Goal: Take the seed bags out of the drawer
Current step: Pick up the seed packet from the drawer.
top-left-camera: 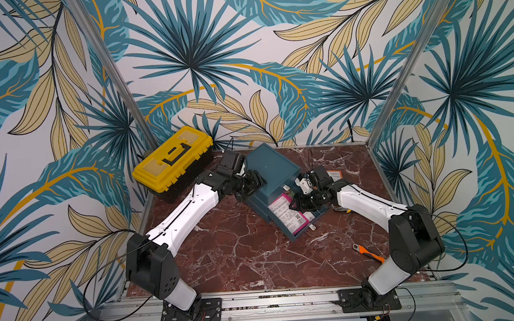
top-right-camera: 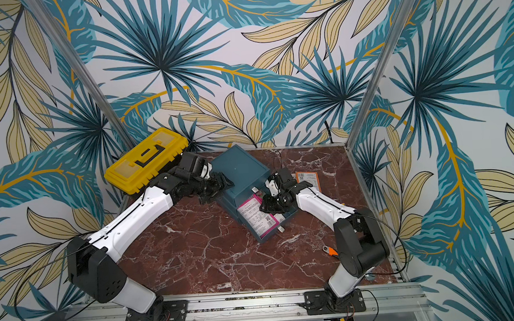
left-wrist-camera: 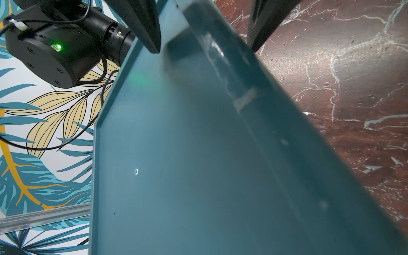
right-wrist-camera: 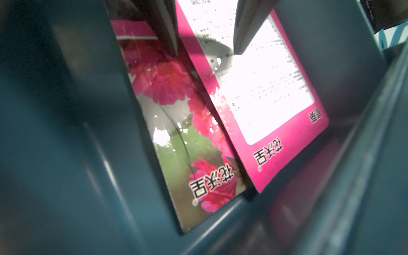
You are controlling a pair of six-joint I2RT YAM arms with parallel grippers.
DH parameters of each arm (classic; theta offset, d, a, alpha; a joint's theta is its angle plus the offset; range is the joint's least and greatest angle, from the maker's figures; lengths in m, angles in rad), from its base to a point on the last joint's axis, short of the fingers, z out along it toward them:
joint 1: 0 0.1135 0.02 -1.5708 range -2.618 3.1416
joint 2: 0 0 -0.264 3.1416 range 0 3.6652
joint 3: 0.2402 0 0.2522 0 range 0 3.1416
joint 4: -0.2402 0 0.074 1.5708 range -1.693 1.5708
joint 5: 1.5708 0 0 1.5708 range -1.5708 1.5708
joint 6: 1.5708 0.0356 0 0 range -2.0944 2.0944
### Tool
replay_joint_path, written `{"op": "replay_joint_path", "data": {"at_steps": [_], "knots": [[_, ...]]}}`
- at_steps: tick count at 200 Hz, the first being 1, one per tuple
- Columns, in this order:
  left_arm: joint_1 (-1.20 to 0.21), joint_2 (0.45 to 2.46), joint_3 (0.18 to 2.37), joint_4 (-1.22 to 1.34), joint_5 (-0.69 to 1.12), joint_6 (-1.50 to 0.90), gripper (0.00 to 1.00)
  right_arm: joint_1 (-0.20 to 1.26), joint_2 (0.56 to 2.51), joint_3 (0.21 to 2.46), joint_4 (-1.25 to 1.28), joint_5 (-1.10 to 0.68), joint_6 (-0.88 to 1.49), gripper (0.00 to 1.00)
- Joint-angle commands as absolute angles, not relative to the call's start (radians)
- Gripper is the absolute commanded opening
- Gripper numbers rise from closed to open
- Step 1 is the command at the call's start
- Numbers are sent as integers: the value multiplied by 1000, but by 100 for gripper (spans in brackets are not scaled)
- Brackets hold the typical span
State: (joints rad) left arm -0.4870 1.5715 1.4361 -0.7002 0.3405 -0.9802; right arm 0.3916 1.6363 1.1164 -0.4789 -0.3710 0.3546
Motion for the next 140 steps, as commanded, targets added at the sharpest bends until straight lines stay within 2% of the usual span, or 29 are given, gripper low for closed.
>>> {"op": "replay_joint_path", "data": {"at_steps": [1,72,94,120,133,140], "knots": [[-491,1572,1415,-680,345,-980,66,400,1629,1074,-496,-448,354,42],[-491,1559,1411,-688,342,-976,66,400,1623,1065,-478,-526,377,34],[-491,1551,1402,-687,340,-975,66,402,1620,1056,-467,-533,395,24],[-492,1541,1389,-684,336,-976,66,400,1612,1045,-462,-533,417,6],[-492,1539,1385,-684,337,-976,66,400,1603,1040,-462,-526,430,0],[-491,1537,1383,-683,336,-975,66,399,1597,1037,-463,-521,438,0]]}}
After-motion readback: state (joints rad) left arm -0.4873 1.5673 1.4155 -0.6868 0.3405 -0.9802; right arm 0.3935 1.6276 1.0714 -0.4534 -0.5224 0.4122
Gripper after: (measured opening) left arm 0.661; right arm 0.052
